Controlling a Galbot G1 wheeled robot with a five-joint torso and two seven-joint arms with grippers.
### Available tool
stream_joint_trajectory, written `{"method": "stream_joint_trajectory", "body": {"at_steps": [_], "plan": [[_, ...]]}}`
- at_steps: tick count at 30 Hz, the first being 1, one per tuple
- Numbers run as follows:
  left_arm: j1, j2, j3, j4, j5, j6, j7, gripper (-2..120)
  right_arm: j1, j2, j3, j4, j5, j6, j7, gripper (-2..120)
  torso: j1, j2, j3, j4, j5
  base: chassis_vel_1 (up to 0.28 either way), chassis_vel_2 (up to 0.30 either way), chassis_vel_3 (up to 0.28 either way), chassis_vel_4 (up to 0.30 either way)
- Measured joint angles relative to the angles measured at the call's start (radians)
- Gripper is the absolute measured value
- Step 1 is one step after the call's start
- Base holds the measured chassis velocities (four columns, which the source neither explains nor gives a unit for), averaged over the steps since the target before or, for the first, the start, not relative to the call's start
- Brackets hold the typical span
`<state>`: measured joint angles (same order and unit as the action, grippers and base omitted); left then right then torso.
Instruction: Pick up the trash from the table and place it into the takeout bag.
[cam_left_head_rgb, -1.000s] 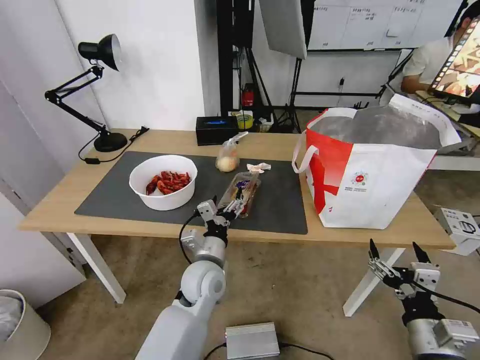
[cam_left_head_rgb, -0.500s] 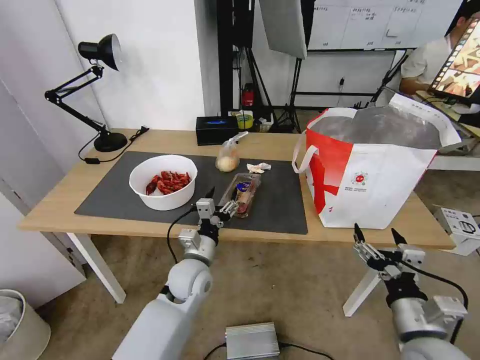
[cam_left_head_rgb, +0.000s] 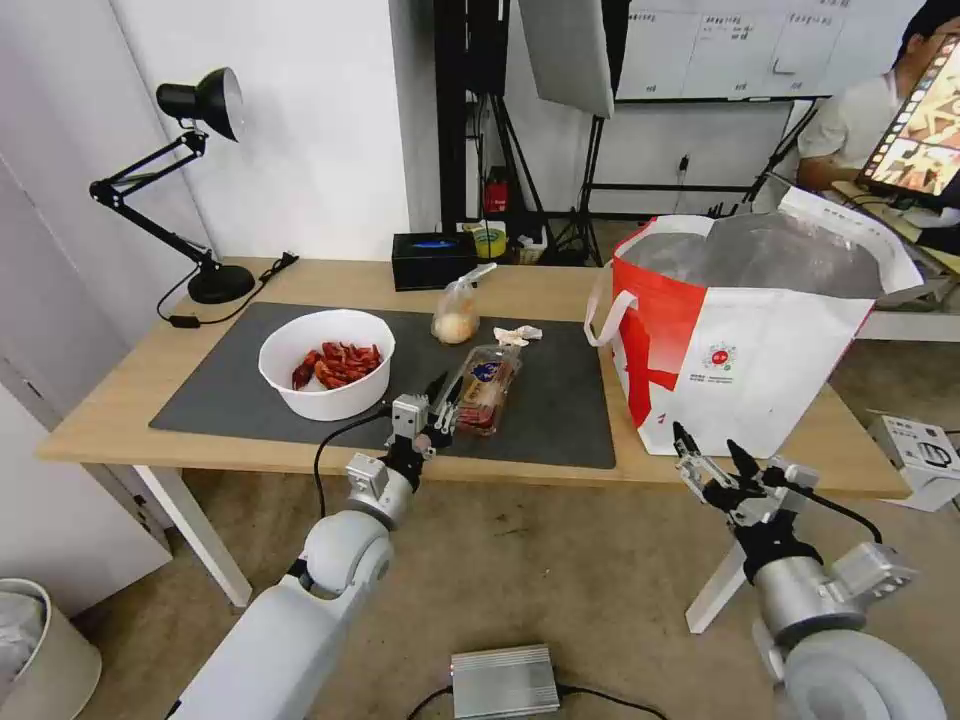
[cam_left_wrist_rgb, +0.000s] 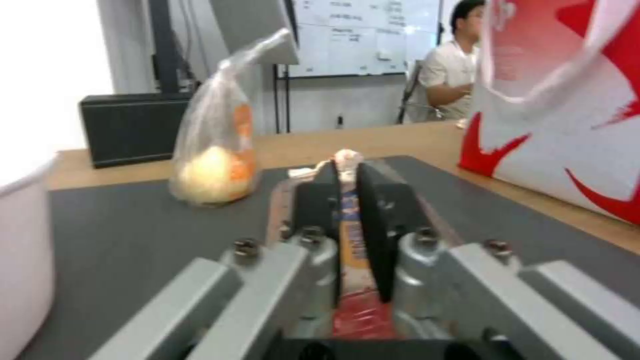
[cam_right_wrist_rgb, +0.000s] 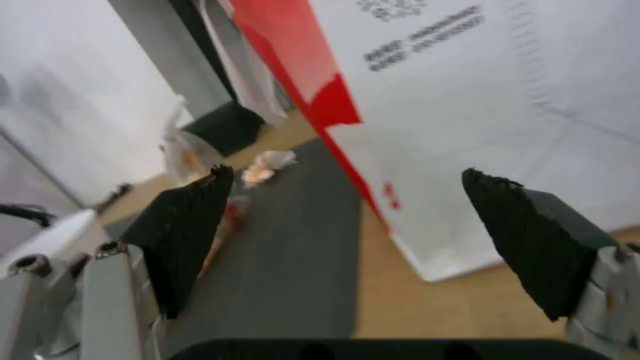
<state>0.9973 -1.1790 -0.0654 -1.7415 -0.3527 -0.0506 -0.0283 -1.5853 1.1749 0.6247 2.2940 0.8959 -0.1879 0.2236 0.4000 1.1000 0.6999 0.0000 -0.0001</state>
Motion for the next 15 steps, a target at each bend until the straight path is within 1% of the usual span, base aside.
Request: {"method": "stream_joint_trajectory", "body": {"at_steps": [1,2,3,6,11,15], "plan": [[-0.007,0.008,0.011,0.005,0.001,0.001,0.006,0,0.026,-0.001,-0.008,0.0,0.037,-0.012,0.012,88,0.0,0.0,0.0,0.0,0.0001,0.0,0.0,0.0,0.0],[-0.017,0.016,0.022,0.011,0.001,0.002,0.01,0,0.055,-0.002,-0.016,-0.003,0.067,-0.023,0.024,88,0.0,0.0,0.0,0.0,0.0,0.0,0.0,0.0,0.0],[-0.017,0.016,0.022,0.011,0.001,0.002,0.01,0,0.055,-0.002,-0.016,-0.003,0.067,-0.023,0.024,88,0.0,0.0,0.0,0.0,0.0,0.0,0.0,0.0,0.0],[-0.04,0.024,0.029,0.03,0.015,0.004,0.027,0,0.118,-0.001,-0.041,-0.02,0.114,-0.039,0.045,87,0.0,0.0,0.0,0.0001,0.0001,0.0,0.0,0.0,0.0],[-0.057,0.027,0.031,0.036,0.022,0.017,0.042,0,0.164,0.004,-0.072,-0.038,0.141,-0.049,0.063,88,0.0,0.0,0.0,0.0,0.0001,0.0,0.0,0.0,0.0],[-0.071,0.031,0.034,0.052,0.043,0.02,0.067,0,0.215,0.01,-0.1,-0.065,0.169,-0.058,0.082,89,0.0,0.0,0.0,0.0,0.0001,0.0,0.0,0.0,0.0]]}}
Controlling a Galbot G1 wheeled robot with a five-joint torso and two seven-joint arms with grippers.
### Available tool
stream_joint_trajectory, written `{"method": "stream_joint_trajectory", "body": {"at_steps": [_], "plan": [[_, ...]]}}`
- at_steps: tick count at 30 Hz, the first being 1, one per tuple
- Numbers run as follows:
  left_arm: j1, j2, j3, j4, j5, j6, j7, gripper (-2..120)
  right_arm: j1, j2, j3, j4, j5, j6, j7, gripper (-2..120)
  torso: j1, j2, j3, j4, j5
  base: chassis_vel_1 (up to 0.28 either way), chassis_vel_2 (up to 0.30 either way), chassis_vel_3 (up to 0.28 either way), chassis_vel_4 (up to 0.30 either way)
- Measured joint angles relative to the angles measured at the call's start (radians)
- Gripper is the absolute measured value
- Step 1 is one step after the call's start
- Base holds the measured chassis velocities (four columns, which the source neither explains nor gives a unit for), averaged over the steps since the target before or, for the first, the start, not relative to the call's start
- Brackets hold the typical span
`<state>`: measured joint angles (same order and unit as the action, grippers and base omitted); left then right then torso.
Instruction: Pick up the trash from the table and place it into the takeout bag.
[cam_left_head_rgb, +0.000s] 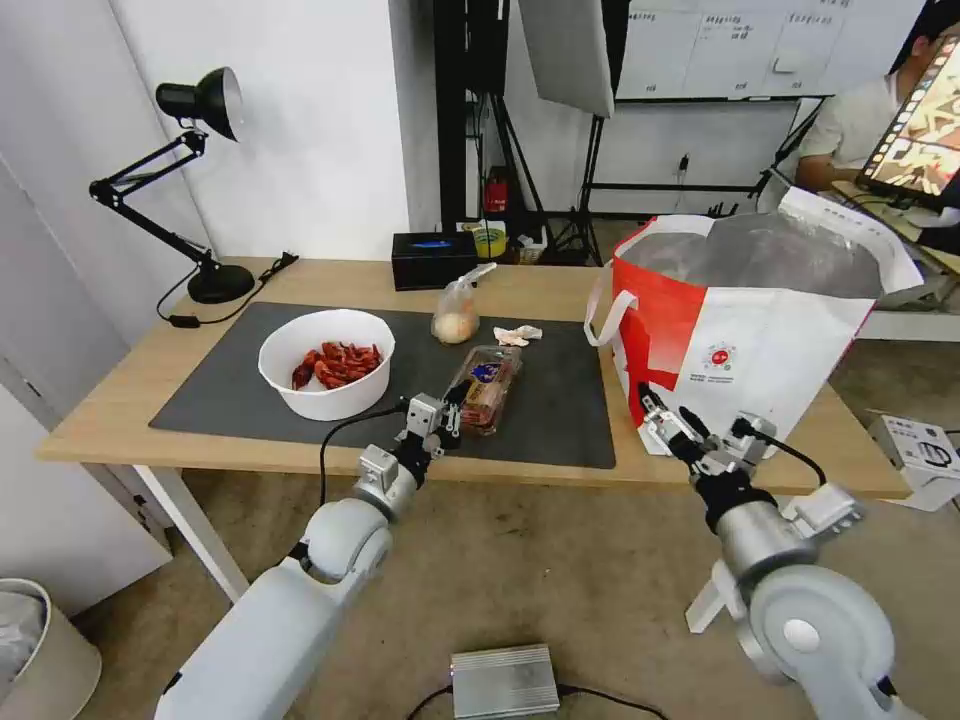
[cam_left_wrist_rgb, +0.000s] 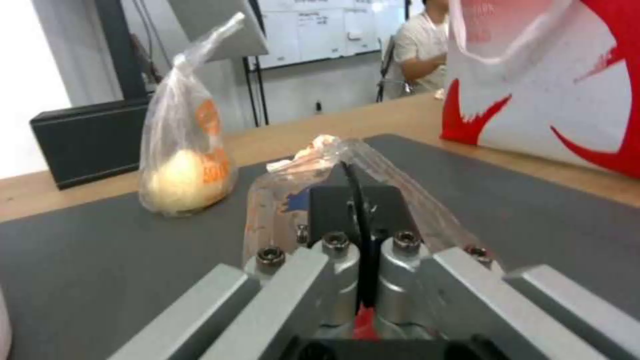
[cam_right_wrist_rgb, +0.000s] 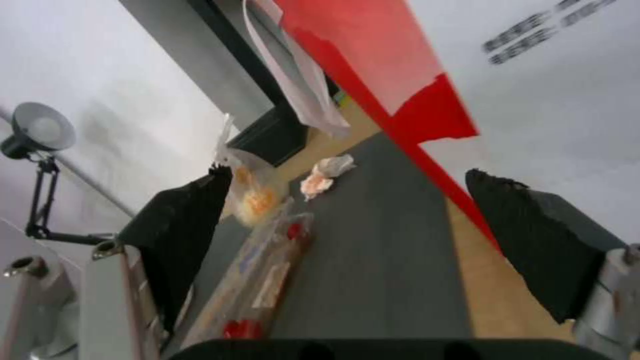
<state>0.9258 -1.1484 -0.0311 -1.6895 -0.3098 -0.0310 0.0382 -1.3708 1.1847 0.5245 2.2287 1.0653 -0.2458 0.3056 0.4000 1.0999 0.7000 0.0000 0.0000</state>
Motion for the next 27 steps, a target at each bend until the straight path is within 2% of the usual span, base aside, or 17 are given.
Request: {"method": "stream_joint_trajectory", "body": {"at_steps": [9,13,27], "plan": [[0.0,0.013,-0.02,0.027,0.097,-0.008,0.061,0,0.136,0.013,-0.096,-0.091,0.104,-0.018,0.047,93,0.0,0.0,0.0,0.0,-0.0001,0.0,0.0,0.0,0.0],[0.01,0.016,-0.031,0.031,0.116,0.001,0.068,0,0.2,0.031,-0.148,-0.148,0.127,-0.02,0.054,100,0.0,0.0,0.0,0.0002,-0.0001,0.0,0.0,0.0,0.0],[0.014,0.002,-0.036,0.049,0.163,0.005,0.071,0,0.316,0.099,-0.228,-0.28,0.223,-0.042,0.024,100,0.0,0.0,0.0,0.0,-0.0001,0.0,0.0,0.0,0.0]]}}
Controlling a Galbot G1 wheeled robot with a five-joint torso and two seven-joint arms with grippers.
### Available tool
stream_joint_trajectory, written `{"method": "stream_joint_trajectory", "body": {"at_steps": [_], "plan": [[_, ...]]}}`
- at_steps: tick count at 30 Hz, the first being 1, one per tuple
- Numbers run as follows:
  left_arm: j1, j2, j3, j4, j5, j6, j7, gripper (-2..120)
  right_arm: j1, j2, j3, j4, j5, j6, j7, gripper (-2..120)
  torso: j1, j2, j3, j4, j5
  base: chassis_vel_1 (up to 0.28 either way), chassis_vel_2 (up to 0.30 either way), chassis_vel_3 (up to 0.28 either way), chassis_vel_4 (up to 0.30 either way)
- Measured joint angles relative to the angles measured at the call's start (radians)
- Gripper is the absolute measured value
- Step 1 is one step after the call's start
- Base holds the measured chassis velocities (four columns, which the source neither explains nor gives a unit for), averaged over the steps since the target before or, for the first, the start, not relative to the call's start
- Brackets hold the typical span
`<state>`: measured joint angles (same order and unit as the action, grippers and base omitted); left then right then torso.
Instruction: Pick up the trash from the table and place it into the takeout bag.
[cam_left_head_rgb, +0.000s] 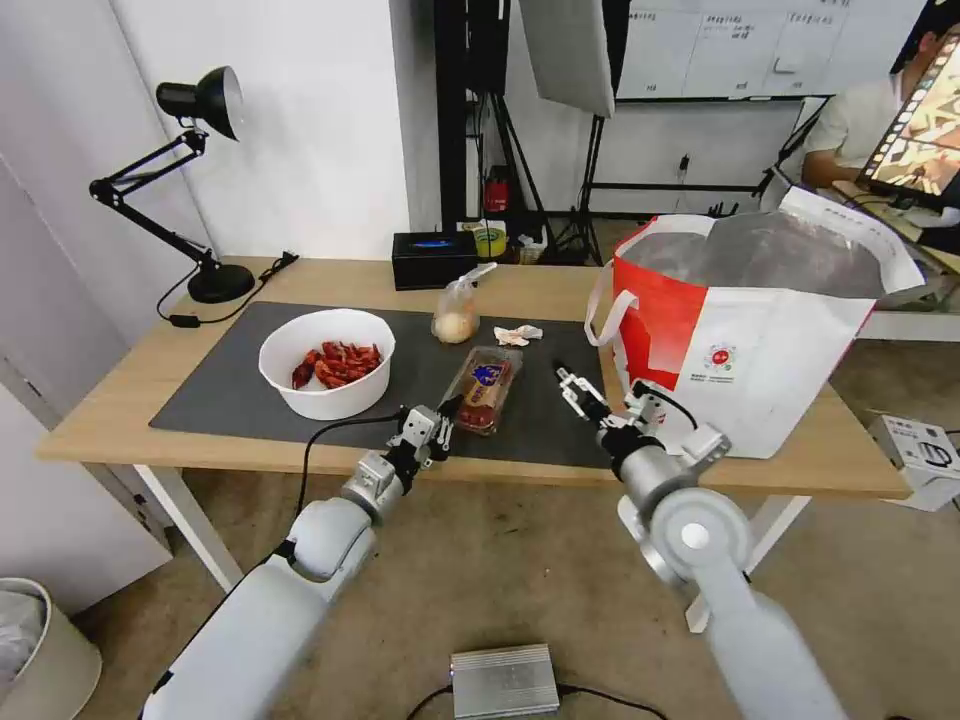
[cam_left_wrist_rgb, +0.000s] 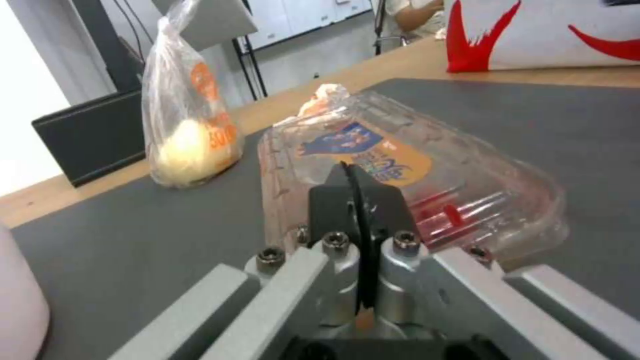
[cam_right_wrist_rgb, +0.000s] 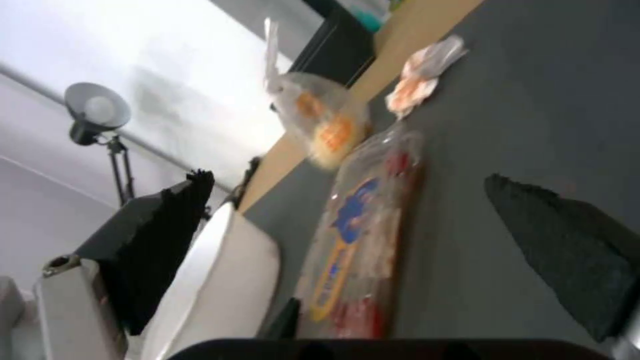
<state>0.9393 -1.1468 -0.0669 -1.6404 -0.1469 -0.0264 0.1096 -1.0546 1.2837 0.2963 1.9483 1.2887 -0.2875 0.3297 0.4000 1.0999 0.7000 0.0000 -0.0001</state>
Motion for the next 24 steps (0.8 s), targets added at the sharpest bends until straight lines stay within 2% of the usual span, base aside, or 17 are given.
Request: {"method": "stream_joint_trajectory", "body": {"at_steps": [7,12,16,24], "plan": [[-0.014,-0.011,0.008,0.011,0.009,-0.001,-0.004,0,0.054,0.034,-0.003,-0.063,0.068,-0.03,0.006,100,0.0,0.0,0.0,0.0,0.0001,0.0,0.0,0.0,0.0],[-0.018,-0.013,0.006,0.014,0.009,0.0,-0.005,0,0.071,0.045,-0.01,-0.094,0.077,-0.035,0.009,100,0.0,0.0,0.0,-0.0001,0.0002,0.0,0.0,0.0,0.0],[-0.021,-0.01,0.005,0.018,0.009,-0.001,-0.006,0,0.096,0.089,-0.017,-0.143,0.086,-0.041,0.008,100,0.0,0.0,0.0,0.0,0.0001,0.0,0.0,0.0,0.0],[-0.021,-0.013,0.005,0.023,0.008,-0.003,-0.007,0,0.12,0.13,-0.029,-0.184,0.102,-0.062,0.02,100,0.0,0.0,0.0,0.0001,0.0001,0.0,0.0,0.0,0.0]]}}
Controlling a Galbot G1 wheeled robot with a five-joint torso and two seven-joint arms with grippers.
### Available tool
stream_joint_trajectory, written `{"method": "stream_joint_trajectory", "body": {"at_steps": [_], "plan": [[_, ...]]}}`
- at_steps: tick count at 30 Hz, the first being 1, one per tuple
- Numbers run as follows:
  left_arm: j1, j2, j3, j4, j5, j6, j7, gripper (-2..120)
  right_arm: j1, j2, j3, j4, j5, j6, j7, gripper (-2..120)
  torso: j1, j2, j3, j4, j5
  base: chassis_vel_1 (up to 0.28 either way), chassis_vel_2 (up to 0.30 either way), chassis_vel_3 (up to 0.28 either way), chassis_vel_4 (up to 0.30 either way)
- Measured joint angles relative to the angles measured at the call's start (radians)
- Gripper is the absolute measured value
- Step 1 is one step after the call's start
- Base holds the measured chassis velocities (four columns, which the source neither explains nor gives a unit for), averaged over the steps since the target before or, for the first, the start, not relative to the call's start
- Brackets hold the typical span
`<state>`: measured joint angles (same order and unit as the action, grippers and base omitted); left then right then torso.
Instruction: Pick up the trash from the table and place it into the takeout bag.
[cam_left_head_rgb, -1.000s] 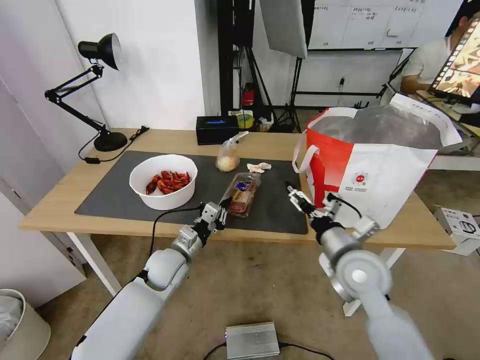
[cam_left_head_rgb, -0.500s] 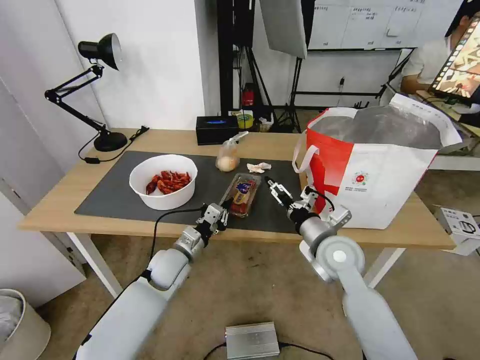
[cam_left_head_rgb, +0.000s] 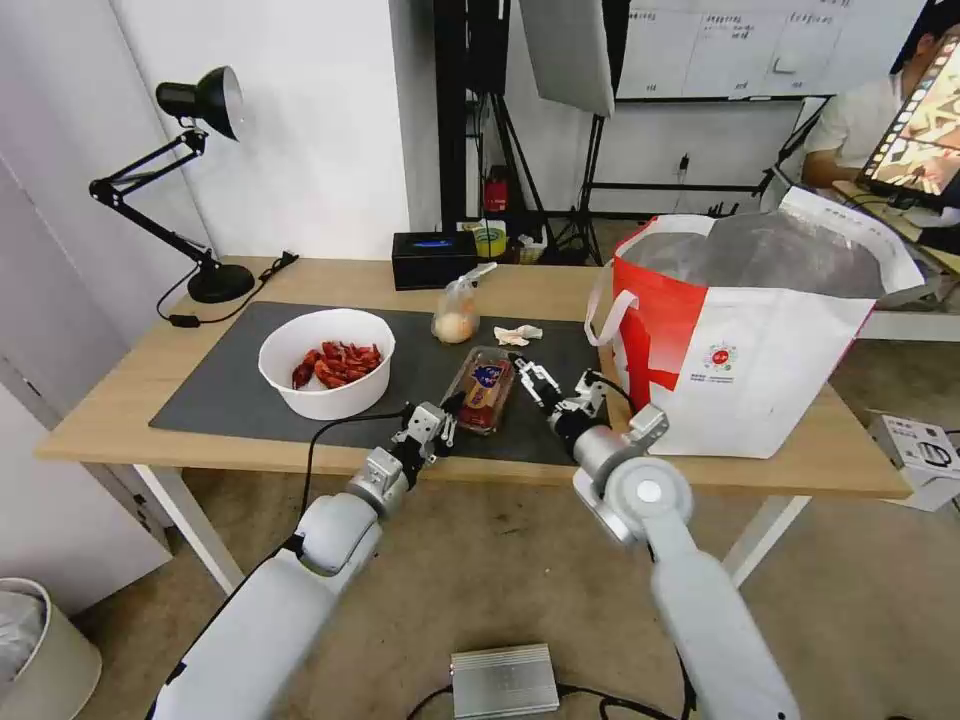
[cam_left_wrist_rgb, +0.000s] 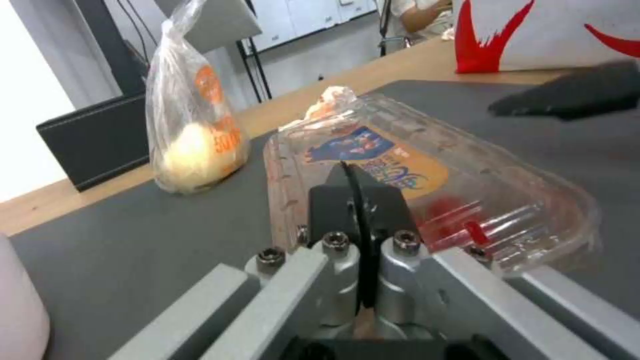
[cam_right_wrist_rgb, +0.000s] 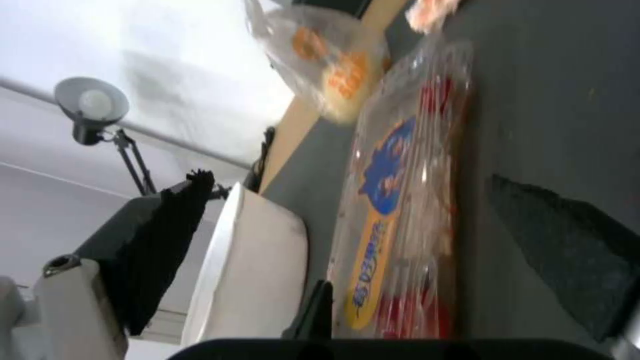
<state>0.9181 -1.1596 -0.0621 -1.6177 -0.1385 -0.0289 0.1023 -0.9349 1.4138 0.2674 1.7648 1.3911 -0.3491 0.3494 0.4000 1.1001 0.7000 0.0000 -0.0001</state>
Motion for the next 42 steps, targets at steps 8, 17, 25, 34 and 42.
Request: {"method": "stream_joint_trajectory", "body": {"at_steps": [8,17,25,34,42], "plan": [[0.006,0.0,-0.007,0.001,-0.001,-0.008,0.0,0,0.022,0.018,-0.004,-0.042,0.022,-0.028,0.021,100,0.0,0.0,0.0,-0.0001,0.0,0.0,0.0,0.0,0.0],[0.012,-0.007,-0.01,0.008,-0.001,-0.02,-0.001,0,0.045,0.043,-0.006,-0.081,0.017,-0.031,0.022,100,0.0,0.0,0.0,0.0,0.0001,0.0,0.0,0.0,0.0],[0.01,-0.017,-0.007,0.017,-0.001,-0.024,-0.001,0,0.059,0.053,-0.006,-0.112,0.006,-0.034,0.039,80,0.0,0.0,0.0,0.0,0.0001,0.0,0.0,0.0,0.0],[0.008,-0.02,-0.01,0.02,-0.001,-0.027,0.001,0,0.059,0.052,-0.007,-0.122,-0.012,-0.036,0.036,49,0.0,0.0,0.0,-0.0001,0.0001,0.0,0.0,0.0,0.0],[0.012,-0.027,-0.012,0.021,-0.003,-0.028,0.001,0,0.056,0.047,-0.006,-0.128,-0.021,-0.032,0.025,19,0.0,0.0,0.0,0.0,0.0001,0.0,0.0,0.0,0.0]]}}
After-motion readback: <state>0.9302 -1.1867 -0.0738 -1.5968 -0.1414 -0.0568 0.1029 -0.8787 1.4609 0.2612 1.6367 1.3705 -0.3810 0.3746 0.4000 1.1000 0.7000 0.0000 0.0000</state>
